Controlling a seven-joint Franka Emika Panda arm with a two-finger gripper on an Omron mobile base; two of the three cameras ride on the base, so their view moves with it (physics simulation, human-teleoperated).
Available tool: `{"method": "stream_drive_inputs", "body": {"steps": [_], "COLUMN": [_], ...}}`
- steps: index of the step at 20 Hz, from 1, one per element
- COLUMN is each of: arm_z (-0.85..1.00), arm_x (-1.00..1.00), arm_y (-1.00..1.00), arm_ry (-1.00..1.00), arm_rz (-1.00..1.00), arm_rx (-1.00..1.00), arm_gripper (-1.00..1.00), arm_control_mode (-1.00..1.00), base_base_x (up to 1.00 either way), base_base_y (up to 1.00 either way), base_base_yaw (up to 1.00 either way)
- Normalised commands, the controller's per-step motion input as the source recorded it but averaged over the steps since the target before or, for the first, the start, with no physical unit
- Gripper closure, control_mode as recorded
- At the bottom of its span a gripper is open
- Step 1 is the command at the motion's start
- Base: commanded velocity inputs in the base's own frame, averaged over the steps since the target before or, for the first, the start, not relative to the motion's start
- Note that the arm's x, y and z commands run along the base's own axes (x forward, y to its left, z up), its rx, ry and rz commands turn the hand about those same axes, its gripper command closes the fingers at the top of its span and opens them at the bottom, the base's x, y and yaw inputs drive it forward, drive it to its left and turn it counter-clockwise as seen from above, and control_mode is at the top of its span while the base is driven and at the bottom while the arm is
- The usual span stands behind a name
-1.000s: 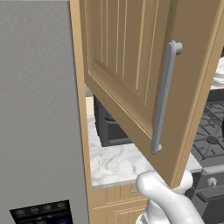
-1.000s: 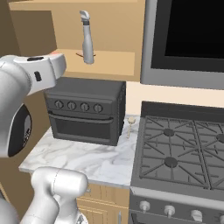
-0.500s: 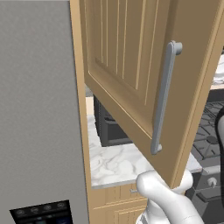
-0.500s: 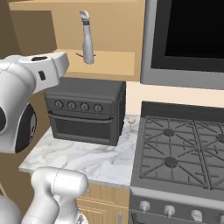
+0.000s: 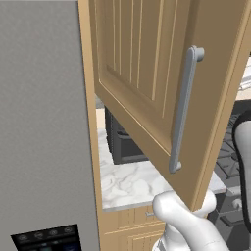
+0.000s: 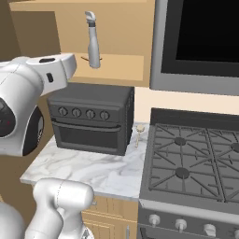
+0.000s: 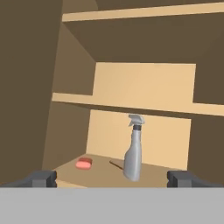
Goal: Pick the bar soap and spray from the cabinet and place them on the counter.
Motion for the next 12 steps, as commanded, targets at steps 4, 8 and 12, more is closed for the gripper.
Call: {"method": "stream_drive_inputs", "body": {"steps": [4,8,12], "arm_z": [0.0,0.0,0.0], "arm_x": [0.09,0.05,0.12], "arm_y": [0.05,0.05,0.01], "arm_ry": [-0.05,-0.08,-0.07], "arm_rz": [0.0,0.0,0.0], "arm_rx": [0.01,0.03,0.03], "arm_gripper": [-1.0,-1.0,-1.0], "arm_control_mode": [-1.0,-1.0,-1.0], "base_base_x": [0.0,0.0,0.0], "base_base_y": [0.0,0.0,0.0], "base_base_yaw": [0.0,0.0,0.0]}}
